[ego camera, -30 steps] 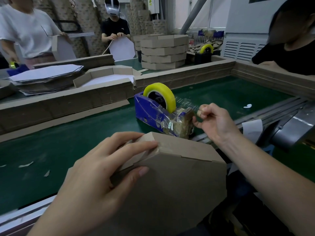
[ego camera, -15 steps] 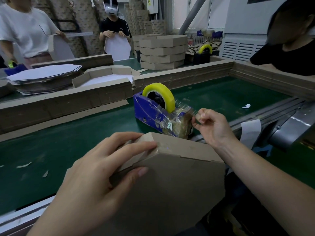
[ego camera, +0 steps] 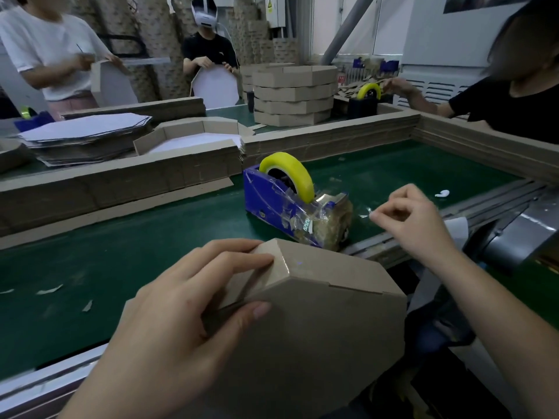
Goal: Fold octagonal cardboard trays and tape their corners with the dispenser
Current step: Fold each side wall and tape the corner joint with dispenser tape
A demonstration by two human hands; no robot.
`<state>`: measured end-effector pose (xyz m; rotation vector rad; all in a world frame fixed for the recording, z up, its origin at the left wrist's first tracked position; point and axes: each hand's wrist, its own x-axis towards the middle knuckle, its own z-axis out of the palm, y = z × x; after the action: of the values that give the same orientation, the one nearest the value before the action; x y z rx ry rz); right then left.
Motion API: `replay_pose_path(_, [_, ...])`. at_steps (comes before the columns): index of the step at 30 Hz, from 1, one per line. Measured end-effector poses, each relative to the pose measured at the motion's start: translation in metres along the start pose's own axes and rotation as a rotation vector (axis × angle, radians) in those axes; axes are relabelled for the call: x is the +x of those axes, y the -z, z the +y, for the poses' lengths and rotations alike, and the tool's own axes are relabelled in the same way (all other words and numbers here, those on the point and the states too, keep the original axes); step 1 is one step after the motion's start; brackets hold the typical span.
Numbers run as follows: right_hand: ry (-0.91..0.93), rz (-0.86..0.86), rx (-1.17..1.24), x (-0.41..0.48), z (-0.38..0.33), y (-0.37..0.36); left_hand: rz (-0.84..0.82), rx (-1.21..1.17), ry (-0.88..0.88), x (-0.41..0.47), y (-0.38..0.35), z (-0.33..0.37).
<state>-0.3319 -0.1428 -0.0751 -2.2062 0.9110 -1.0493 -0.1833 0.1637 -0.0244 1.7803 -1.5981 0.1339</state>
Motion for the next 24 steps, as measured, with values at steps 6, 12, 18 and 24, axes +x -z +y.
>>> replay_pose_path(6, [0.141,-0.318,0.282,-0.008,-0.093,0.021,0.038,-0.039,0.038,-0.001,-0.001,0.002])
replay_pose_path(12, [0.080,-0.795,0.537,-0.021,-0.156,0.016,0.058,-0.082,0.047,-0.004,-0.002,0.003])
replay_pose_path(18, [-0.040,-0.925,0.373,-0.017,-0.154,0.007,0.056,-0.046,0.056,-0.009,0.002,0.005])
replay_pose_path(24, [-0.054,-0.984,0.364,-0.015,-0.152,0.008,-0.011,-0.105,0.167,0.007,-0.003,-0.004])
